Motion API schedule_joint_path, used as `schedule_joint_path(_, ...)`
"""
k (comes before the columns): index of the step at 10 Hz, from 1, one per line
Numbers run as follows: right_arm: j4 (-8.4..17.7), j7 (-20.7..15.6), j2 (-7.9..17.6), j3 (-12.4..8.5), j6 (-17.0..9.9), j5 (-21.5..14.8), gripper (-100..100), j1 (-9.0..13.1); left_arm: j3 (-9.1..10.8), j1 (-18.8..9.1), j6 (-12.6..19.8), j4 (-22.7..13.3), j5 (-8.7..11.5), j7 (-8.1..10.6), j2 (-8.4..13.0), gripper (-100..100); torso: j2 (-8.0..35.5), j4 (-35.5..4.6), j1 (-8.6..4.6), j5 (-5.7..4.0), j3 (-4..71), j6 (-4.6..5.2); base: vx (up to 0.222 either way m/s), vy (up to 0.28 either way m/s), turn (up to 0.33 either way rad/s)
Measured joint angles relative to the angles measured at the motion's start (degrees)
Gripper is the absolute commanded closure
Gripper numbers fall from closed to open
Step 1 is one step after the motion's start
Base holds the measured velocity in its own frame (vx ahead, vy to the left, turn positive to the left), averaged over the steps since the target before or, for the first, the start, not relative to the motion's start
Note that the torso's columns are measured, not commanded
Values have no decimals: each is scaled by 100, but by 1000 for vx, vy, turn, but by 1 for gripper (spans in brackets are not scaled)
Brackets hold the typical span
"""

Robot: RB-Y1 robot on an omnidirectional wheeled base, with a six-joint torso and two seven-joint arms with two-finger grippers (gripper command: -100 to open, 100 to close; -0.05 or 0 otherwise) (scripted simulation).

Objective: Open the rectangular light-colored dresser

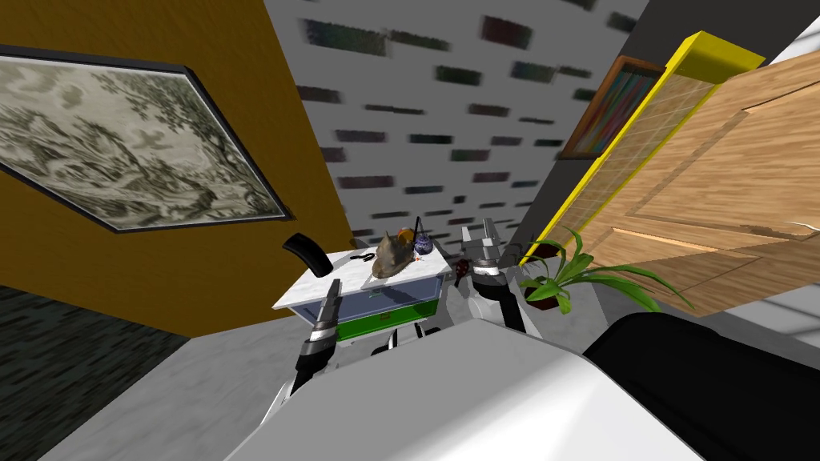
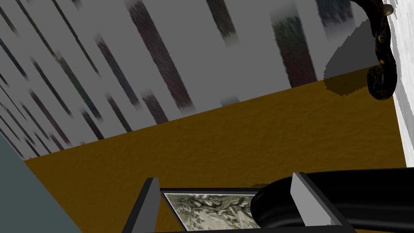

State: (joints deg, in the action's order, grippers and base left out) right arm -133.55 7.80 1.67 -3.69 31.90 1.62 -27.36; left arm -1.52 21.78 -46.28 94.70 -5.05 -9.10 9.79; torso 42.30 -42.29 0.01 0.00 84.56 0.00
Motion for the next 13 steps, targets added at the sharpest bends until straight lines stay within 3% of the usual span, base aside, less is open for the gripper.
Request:
schedule_joint_path(6, 0, 0, 0, 0, 0, 0, 0, 0, 52, -252, -562, -1125, -81, -98, 10, -100, -3, 0, -1, 0, 1, 0, 20, -21, 7)
schedule_joint_path(13, 0, 0, 0, 0, 0, 0, 0, 0, 90, -430, -1089, -2196, -158, -186, -50, -100, -1, 0, -2, -1, 1, 0, 17, -18, 7)
